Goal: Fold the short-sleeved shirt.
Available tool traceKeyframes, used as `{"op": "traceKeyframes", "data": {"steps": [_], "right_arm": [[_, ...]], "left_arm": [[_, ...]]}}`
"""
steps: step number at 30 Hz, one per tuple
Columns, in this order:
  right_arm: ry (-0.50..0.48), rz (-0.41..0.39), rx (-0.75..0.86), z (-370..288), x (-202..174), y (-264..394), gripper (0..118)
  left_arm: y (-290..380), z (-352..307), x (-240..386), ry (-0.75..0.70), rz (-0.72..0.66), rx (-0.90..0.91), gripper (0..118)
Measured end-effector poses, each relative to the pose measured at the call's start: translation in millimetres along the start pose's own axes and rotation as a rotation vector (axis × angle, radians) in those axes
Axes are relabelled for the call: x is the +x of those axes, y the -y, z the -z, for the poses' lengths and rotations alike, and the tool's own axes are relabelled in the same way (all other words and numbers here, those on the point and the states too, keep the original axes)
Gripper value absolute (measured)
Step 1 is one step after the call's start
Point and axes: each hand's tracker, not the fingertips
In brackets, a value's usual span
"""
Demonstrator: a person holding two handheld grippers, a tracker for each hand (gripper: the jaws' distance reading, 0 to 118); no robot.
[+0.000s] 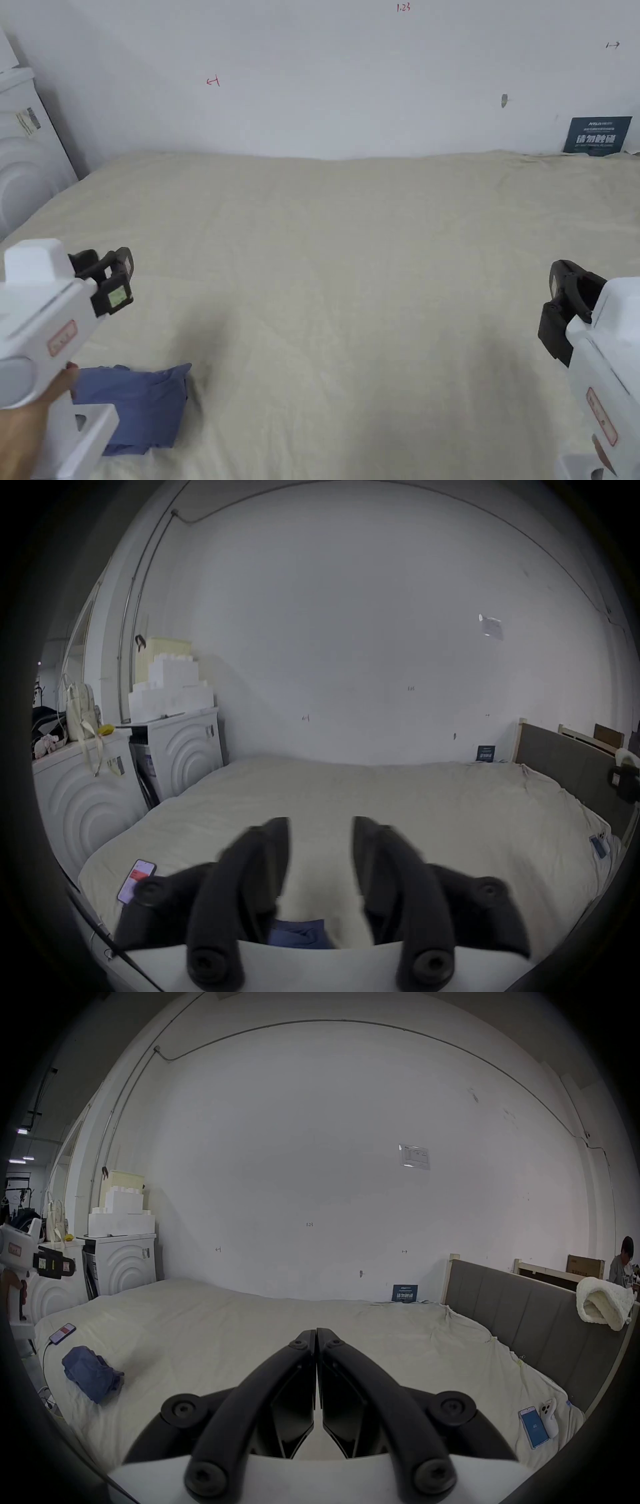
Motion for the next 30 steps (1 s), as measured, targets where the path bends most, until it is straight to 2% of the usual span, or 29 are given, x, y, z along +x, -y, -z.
{"op": "traceKeyframes", "data": {"steps": [1, 2, 4, 7, 15, 27, 30], "right_arm": [[0.000, 0.001, 0.001, 0, 0, 0, 0], [0.001, 0.002, 0.001, -1, 0, 0, 0], [0.004, 0.001, 0.002, -1, -1, 1, 0], [0.008, 0.005, 0.001, 0, -1, 4, 0], [0.026, 0.015, -0.009, 2, -2, 15, 0], [0.045, 0.009, -0.014, 0, -5, 27, 0], [0.046, 0.010, -0.015, 0, -5, 28, 0]], "left_arm": [[4, -1, 8, -0.001, 0.011, 0.003, 30], [8, -2, 16, 0.017, 0.013, 0.016, 21], [15, -3, 29, 0.086, 0.025, 0.023, 13], [26, -5, 50, 0.091, 0.043, 0.056, 1], [53, -8, 98, 0.130, 0.115, 0.155, 0], [80, -7, 152, 0.124, 0.104, 0.212, 0], [79, -7, 153, 0.125, 0.059, 0.207, 0]]}}
